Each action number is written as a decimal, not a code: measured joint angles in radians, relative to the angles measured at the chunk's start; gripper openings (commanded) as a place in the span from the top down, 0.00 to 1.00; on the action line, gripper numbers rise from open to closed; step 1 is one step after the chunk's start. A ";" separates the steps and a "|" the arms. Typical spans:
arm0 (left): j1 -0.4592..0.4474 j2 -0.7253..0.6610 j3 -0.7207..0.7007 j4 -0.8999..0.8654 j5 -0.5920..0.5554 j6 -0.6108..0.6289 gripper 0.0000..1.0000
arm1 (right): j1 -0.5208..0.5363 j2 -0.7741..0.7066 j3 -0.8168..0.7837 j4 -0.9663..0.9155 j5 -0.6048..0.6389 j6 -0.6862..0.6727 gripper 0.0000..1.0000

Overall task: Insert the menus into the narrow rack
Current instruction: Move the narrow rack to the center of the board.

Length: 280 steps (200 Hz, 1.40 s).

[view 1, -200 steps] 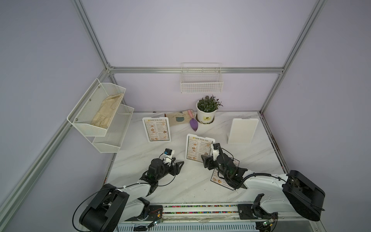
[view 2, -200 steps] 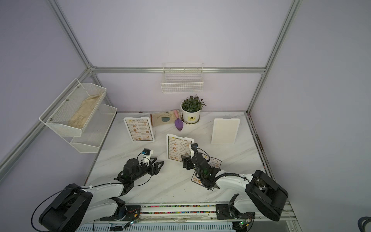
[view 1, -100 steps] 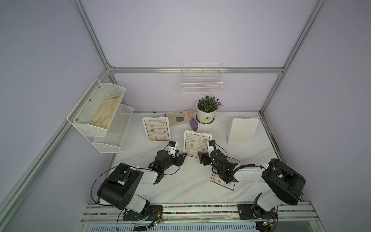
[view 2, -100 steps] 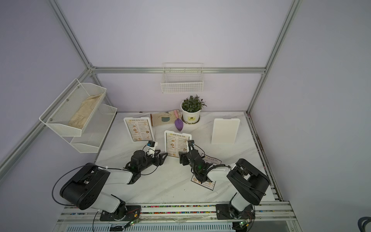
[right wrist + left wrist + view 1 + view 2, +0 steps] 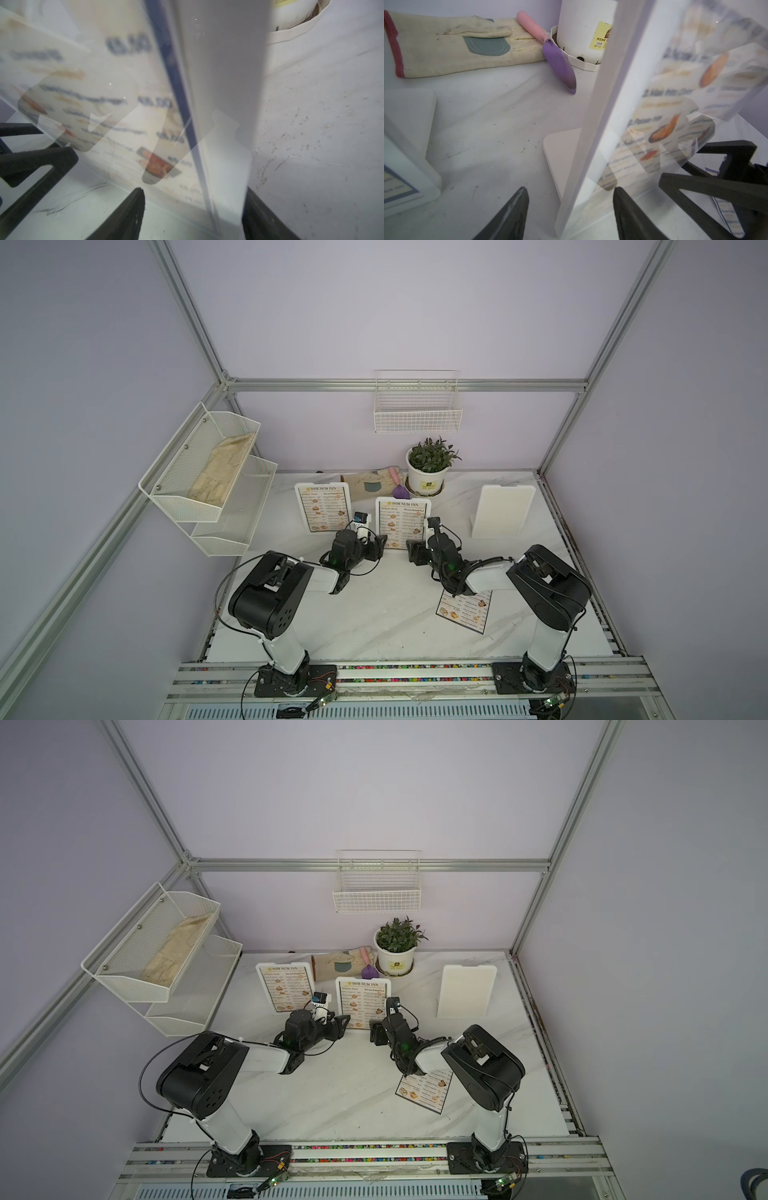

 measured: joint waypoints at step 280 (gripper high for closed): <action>0.063 -0.739 -0.130 -0.282 -0.047 -0.011 0.22 | -0.214 -0.622 -0.067 -0.171 0.034 -0.056 0.08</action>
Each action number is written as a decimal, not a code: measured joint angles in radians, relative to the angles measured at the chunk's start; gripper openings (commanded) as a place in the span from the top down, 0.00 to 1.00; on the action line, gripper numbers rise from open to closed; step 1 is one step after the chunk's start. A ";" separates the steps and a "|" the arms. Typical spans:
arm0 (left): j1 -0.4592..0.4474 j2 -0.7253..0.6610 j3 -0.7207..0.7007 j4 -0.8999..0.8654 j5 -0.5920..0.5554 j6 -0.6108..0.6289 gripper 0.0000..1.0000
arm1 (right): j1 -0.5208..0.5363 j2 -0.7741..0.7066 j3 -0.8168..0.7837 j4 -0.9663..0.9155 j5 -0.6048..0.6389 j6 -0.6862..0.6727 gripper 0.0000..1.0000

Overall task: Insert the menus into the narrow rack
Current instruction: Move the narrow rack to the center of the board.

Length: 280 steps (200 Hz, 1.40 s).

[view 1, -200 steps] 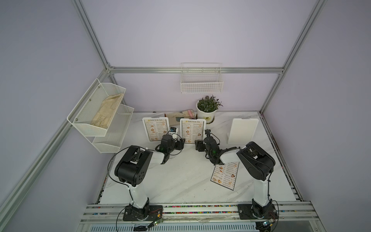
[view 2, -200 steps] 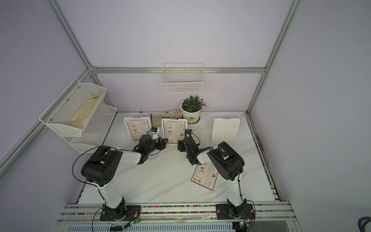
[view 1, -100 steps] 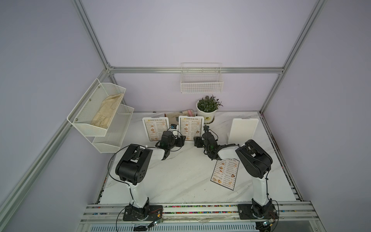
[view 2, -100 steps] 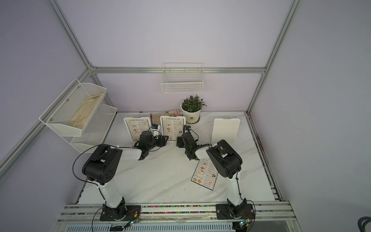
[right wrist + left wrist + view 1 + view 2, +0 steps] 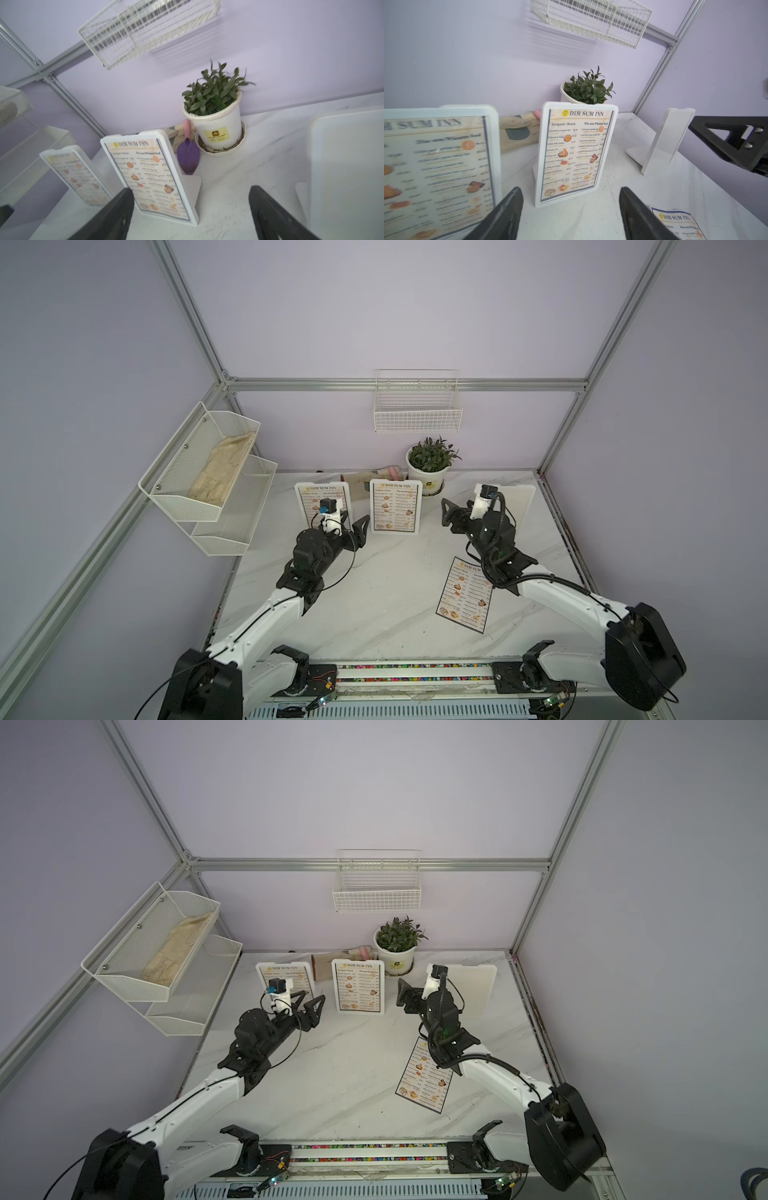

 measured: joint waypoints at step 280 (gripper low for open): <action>0.017 -0.369 -0.362 -0.037 -0.095 -0.016 0.17 | -0.817 0.560 0.114 0.156 -0.411 0.461 0.60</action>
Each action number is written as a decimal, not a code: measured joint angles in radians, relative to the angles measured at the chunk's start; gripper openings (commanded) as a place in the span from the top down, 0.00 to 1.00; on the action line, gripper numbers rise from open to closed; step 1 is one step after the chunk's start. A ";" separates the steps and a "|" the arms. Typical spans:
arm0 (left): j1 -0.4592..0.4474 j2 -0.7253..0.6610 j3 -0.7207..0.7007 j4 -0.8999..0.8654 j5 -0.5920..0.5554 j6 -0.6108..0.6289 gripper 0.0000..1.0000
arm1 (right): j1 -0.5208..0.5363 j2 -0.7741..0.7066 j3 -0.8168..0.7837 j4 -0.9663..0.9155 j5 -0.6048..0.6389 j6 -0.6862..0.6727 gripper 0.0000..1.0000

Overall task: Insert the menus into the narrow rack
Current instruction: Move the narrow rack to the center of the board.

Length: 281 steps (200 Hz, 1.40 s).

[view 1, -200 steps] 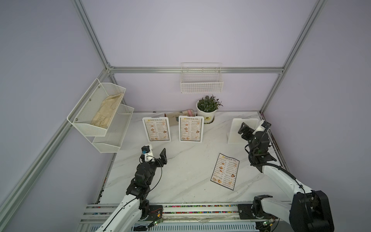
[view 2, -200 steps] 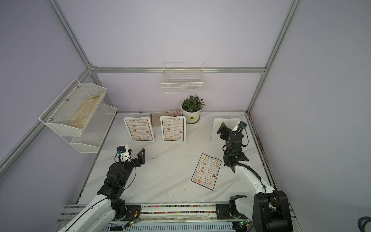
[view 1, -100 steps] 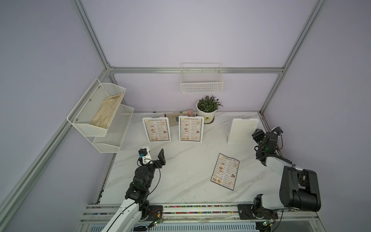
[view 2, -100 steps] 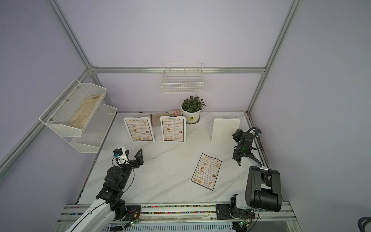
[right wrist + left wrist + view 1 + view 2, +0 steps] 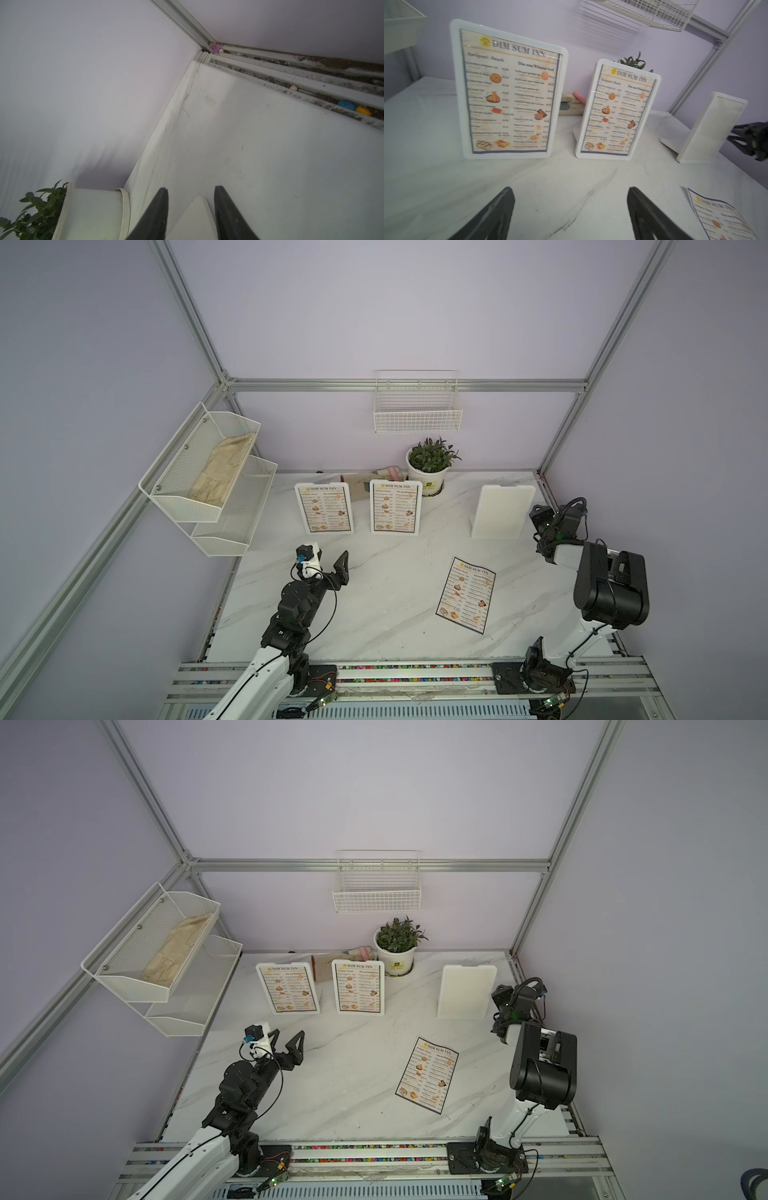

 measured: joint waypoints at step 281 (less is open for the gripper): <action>-0.214 0.927 0.629 0.275 0.363 0.014 0.22 | 0.056 0.093 -0.035 0.182 -0.209 0.063 0.61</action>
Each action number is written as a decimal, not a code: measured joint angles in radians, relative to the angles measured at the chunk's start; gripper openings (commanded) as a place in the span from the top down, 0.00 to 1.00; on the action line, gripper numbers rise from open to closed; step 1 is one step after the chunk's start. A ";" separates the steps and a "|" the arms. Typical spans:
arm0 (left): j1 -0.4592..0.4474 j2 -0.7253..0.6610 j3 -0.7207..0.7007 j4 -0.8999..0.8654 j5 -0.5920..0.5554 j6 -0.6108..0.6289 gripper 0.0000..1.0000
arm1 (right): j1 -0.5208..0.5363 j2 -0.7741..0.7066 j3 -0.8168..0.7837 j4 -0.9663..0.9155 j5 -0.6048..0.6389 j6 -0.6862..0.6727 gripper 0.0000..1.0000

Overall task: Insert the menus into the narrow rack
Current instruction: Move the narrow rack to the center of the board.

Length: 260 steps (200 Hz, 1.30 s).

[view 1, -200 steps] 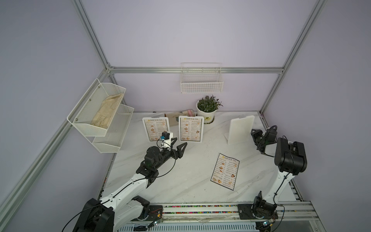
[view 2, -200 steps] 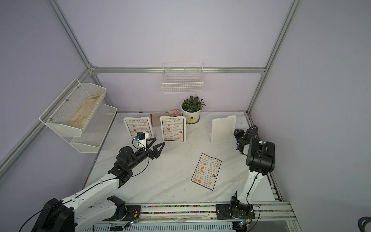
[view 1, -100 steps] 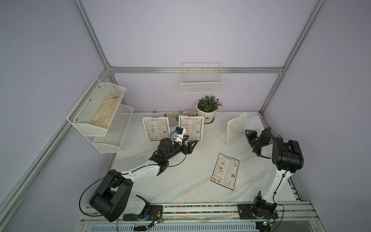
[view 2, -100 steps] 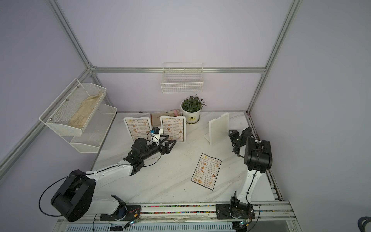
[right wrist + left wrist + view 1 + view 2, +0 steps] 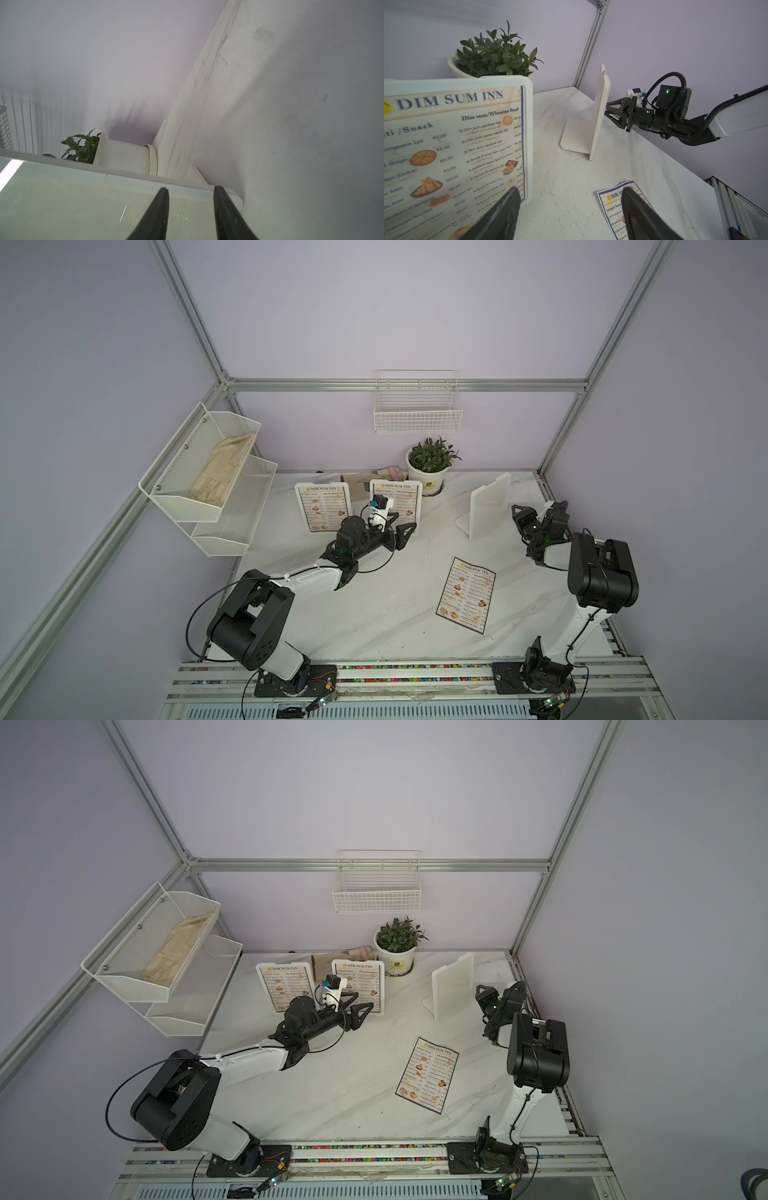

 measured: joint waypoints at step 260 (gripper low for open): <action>-0.158 0.736 0.874 -0.282 0.030 -0.042 0.37 | 0.079 0.415 0.333 0.146 -0.182 0.056 0.60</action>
